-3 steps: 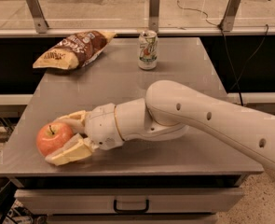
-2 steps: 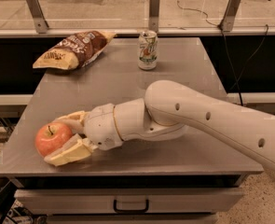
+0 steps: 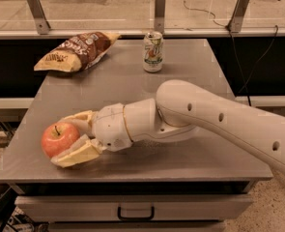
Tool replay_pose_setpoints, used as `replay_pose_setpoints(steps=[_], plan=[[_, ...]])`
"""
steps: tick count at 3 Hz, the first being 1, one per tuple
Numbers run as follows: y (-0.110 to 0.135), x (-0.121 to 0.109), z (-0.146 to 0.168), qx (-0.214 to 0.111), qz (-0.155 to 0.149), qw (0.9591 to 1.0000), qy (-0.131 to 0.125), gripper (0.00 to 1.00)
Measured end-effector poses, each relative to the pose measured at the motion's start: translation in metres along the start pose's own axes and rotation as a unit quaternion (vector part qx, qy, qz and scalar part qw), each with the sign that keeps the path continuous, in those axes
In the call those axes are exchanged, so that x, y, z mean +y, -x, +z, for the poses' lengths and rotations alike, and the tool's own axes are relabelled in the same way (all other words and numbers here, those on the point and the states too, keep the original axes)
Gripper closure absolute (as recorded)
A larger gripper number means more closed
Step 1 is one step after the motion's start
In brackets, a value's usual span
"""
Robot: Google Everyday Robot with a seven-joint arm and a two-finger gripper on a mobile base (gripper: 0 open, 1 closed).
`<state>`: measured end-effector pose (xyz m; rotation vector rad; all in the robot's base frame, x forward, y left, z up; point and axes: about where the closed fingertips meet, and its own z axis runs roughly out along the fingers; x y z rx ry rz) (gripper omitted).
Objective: Pick apple
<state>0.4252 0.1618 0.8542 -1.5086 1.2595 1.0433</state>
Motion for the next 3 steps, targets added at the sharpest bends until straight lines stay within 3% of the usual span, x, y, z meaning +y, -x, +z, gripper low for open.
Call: replay_pose_setpoints(steps=[3], plan=[[0.052, -0.028, -0.057, 0.022, -0.054, 0.9975, -0.039, 1.0]])
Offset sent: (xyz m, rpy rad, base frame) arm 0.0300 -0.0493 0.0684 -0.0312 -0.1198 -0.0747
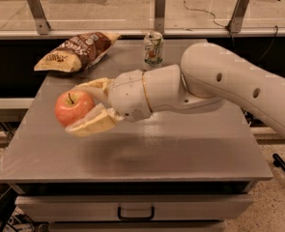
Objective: Pick apple
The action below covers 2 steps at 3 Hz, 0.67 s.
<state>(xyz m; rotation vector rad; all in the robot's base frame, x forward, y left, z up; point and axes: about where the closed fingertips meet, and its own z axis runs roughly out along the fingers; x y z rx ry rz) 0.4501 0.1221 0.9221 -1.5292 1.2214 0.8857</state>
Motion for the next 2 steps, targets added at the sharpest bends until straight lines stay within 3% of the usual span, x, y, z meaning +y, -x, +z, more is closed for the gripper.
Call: replay_pose_setpoints(steps=[2], plan=[[0.035, -0.019, -0.025, 0.007, -0.046, 0.9988, -0.018, 1.0]])
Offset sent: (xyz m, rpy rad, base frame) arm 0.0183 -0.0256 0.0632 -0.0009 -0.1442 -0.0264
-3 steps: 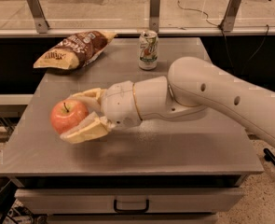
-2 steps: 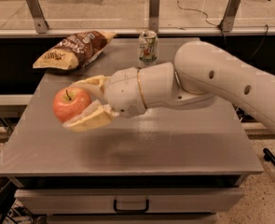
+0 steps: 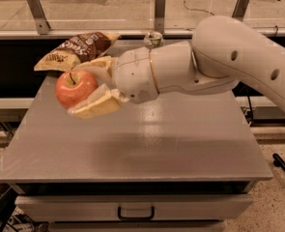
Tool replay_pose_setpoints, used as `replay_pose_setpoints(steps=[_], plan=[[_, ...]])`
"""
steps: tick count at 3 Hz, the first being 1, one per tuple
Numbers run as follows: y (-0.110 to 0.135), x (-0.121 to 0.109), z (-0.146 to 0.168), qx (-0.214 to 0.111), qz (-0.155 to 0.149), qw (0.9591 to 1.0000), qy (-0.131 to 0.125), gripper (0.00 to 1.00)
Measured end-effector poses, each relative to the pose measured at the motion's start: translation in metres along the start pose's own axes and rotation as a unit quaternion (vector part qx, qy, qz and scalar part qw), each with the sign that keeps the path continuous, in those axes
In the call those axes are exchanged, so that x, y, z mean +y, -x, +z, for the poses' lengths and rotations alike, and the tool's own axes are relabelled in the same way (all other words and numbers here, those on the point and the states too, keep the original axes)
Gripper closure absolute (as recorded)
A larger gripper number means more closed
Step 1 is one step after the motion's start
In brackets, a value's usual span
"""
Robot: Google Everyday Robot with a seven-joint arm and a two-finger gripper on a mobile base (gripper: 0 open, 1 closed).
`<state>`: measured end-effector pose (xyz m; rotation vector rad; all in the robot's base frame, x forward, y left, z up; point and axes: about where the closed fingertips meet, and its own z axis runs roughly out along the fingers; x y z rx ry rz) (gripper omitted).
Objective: Pick apple
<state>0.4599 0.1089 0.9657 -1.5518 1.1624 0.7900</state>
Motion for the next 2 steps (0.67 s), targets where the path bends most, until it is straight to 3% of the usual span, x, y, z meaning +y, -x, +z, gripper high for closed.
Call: replay_pose_setpoints(steps=[1, 2], plan=[[0.0188, -0.0043, -0.0146, -0.005, -0.028, 0.9995, -0.015, 1.0], [0.0189, -0.0043, -0.0146, -0.005, -0.028, 0.9995, -0.015, 1.0]])
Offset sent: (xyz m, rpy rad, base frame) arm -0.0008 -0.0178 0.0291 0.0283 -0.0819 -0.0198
